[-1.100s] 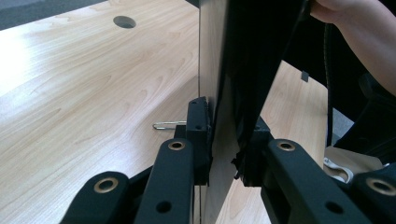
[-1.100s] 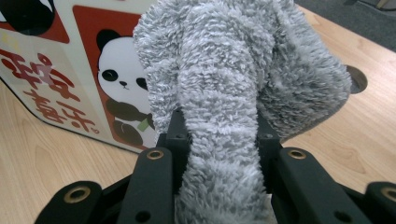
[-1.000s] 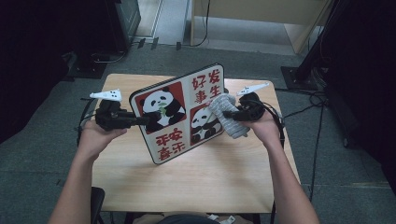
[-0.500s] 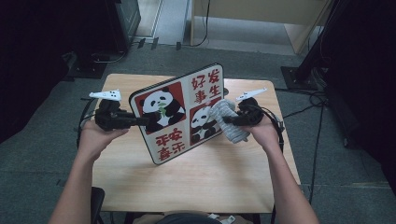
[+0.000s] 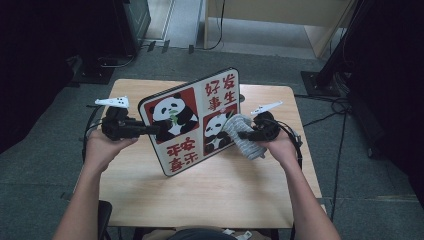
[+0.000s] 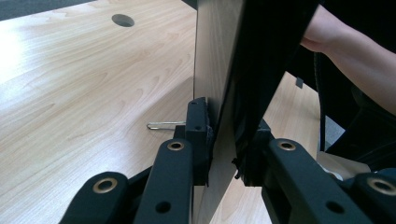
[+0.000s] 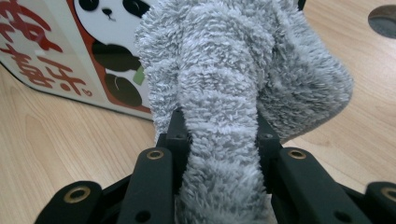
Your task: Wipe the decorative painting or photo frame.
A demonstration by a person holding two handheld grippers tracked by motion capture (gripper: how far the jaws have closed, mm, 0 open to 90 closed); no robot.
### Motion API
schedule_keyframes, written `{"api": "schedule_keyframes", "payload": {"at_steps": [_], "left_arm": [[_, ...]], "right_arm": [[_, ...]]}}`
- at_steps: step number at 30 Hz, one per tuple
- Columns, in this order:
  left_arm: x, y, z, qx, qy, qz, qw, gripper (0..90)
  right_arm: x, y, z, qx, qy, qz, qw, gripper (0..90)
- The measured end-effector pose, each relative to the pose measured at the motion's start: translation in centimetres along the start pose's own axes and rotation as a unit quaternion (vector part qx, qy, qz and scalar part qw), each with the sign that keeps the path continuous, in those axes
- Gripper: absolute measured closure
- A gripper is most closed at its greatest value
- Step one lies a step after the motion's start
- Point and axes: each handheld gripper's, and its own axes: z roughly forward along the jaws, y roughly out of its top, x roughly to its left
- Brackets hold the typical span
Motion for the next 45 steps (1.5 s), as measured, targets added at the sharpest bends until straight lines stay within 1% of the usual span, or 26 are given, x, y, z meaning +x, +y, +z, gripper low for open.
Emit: {"api": "schedule_keyframes", "payload": {"at_steps": [5,15,16,21,27,34,36,38,39,41,45], "left_arm": [[0.0,0.0,0.0,0.000,0.001,0.003,1.0000,77.9],[0.0,0.0,0.0,0.001,-0.001,0.011,0.9999,78.2],[0.0,0.0,0.0,0.001,-0.001,0.012,0.9999,78.2],[0.0,-0.1,0.0,0.001,-0.003,0.015,0.9999,78.4],[0.1,-0.1,-0.1,0.001,-0.005,0.017,0.9998,78.4],[0.2,-0.1,-0.1,-0.002,-0.008,0.019,0.9998,78.3],[0.2,-0.1,-0.1,-0.002,-0.008,0.019,0.9998,78.2],[0.2,-0.1,0.0,-0.003,-0.008,0.019,0.9998,78.3],[0.2,-0.1,0.0,-0.003,-0.008,0.019,0.9998,78.3],[0.2,-0.2,0.0,-0.004,-0.008,0.019,0.9998,78.3],[0.1,-0.2,0.0,-0.005,-0.008,0.020,0.9998,78.3]], "right_arm": [[0.0,-0.5,0.5,0.005,-0.002,-0.004,1.0000,68.8],[-0.1,-1.5,1.6,0.021,0.002,-0.001,0.9998,68.8],[-0.2,-1.7,1.7,0.019,0.001,-0.002,0.9998,68.8],[-0.3,-2.4,2.3,0.029,0.006,0.007,0.9995,68.8],[-0.5,-2.9,2.9,0.038,0.005,0.003,0.9993,68.7],[-0.7,-3.4,3.4,0.049,0.010,0.010,0.9987,68.8],[-0.7,-3.4,3.3,0.050,0.011,0.009,0.9986,68.8],[-0.6,-3.3,2.8,0.045,0.014,0.016,0.9988,69.0],[-0.6,-3.2,2.6,0.037,0.014,0.013,0.9991,69.1],[-0.6,-3.1,2.0,0.028,0.016,0.022,0.9992,69.2],[-0.3,-2.4,0.6,0.010,0.019,0.027,0.9994,69.4]]}}
